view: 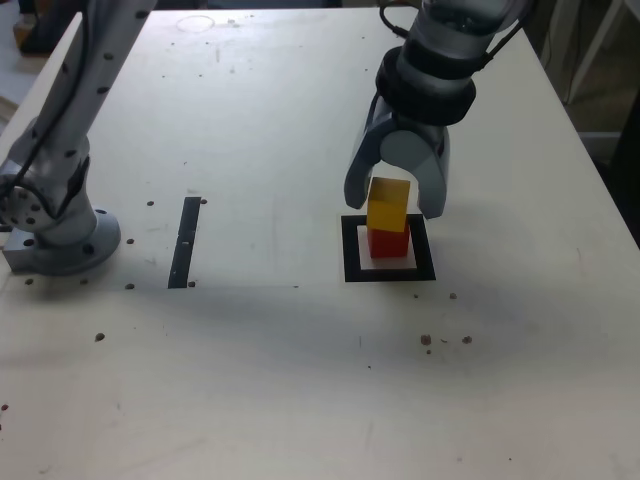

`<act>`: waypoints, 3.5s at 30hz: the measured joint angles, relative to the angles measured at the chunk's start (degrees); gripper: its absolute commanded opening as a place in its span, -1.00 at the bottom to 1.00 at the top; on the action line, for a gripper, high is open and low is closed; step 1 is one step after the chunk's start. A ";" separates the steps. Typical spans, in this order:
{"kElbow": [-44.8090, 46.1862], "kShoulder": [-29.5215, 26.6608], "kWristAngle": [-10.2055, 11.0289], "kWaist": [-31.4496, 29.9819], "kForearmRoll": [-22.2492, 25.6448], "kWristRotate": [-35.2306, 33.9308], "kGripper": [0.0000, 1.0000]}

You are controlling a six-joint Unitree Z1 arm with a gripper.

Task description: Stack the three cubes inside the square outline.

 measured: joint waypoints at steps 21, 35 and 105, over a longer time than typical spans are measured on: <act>-7.35 -5.60 8.82 14.13 3.25 18.26 0.99; -15.60 4.42 8.07 21.40 2.79 28.03 0.98; -7.63 9.10 10.13 21.84 -8.70 30.51 -0.23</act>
